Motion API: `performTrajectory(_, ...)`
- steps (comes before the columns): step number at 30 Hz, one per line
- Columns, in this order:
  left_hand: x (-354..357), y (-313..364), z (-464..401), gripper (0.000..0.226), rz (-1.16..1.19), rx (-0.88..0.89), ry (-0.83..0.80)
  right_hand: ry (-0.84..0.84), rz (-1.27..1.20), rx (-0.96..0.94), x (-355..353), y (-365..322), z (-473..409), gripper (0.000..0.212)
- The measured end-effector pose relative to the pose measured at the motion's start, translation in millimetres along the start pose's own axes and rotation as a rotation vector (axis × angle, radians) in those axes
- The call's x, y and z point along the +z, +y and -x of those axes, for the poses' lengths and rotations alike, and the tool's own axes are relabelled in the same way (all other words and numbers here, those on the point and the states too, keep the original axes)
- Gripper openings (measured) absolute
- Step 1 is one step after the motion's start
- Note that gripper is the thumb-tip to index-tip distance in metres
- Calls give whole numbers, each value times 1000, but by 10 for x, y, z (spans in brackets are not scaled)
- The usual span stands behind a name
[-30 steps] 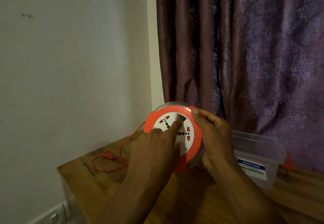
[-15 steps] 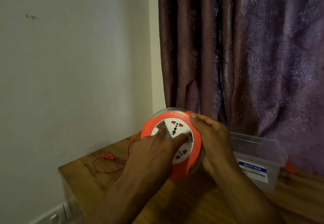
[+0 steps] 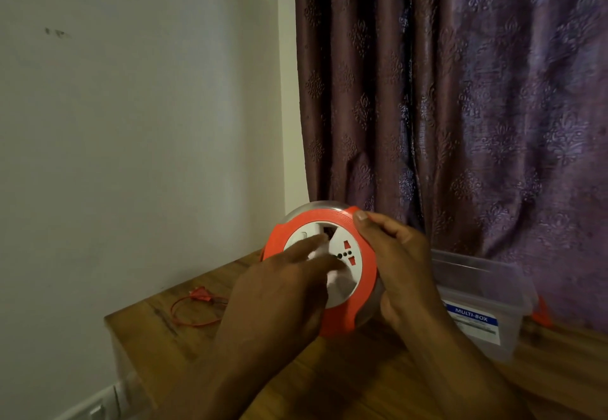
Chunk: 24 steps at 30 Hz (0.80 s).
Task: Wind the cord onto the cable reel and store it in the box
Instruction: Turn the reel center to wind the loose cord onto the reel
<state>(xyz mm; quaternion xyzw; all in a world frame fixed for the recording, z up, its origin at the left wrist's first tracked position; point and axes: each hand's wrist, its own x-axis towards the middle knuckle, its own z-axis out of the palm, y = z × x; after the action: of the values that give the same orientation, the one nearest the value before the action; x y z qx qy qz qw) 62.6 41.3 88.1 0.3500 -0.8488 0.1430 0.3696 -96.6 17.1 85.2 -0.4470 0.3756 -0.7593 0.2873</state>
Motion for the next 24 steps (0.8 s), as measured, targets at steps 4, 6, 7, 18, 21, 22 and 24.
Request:
performTrajectory(4, -10, -18, 59, 44, -56, -120, 68, 43, -22, 7, -5, -1, -6, 4)
performTrajectory(6, 50, -36, 68, 58, -127, -136, 62, 52, -23, 4, -5, -11, -10, 5)
performTrajectory(7, 73, -32, 64, 62, -147, -132, 61, 52, -24, -2, -1, -18, -9, 5)
performTrajectory(18, 266, 19, -41, 70, -229, -198, -34, 26, -38, -24, 21, -16, 13, 11)
performTrajectory(21, 288, 11, -64, 67, -218, -194, -38, 22, -36, -22, 9, -18, 8, 12)
performTrajectory(22, 294, 7, -69, 66, -208, -192, -45, 21, -39, -19, 3, -22, 4, 13)
performTrajectory(24, 307, -7, -78, 65, -196, -181, -52, 20, -39, -9, -8, -28, -4, 13)
